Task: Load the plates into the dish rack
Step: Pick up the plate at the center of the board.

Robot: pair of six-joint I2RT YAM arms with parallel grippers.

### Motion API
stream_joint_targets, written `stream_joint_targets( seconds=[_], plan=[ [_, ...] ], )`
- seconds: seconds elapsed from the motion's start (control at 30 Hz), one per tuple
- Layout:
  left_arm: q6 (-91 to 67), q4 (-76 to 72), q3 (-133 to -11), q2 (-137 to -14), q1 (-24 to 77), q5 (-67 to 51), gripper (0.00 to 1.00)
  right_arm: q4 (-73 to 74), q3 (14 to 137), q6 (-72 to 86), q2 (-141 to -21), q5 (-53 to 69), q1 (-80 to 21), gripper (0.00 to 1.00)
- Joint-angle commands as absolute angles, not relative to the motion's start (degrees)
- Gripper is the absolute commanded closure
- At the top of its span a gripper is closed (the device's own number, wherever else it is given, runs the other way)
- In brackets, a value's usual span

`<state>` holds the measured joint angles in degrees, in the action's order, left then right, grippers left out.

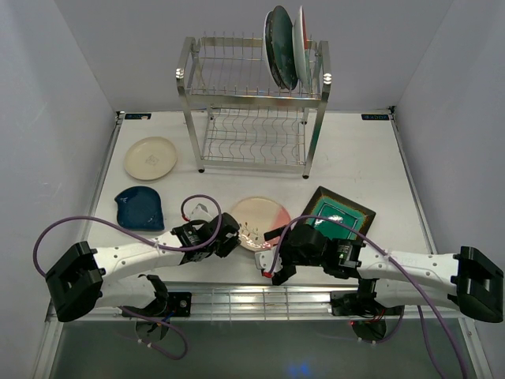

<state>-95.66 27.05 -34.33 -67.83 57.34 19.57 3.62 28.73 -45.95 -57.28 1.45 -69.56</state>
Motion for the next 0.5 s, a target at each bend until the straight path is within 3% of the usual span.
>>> stream_joint_targets(
  seconds=[0.0,0.13,0.17,0.47],
  plan=[
    [-97.1,22.7,-36.9,-67.3,58.4,18.5,1.00,-3.6,27.9,-44.7,-59.7,-3.3,-70.8,0.02],
    [-97.8,21.1,-36.9,-67.7,59.1,18.0,1.00,-7.5,26.3,-43.5,-60.3,-5.1,-71.2,0.00],
    [-97.8,20.7,-36.9,-67.6,59.2,17.8,1.00,-8.3,25.2,-43.4,-60.3,-5.3,-71.2,0.05],
    [-98.1,19.9,-37.1,-68.0,60.2,17.8,1.00,-16.6,21.9,-43.9,-65.3,-8.0,-71.3,0.10]
  ],
)
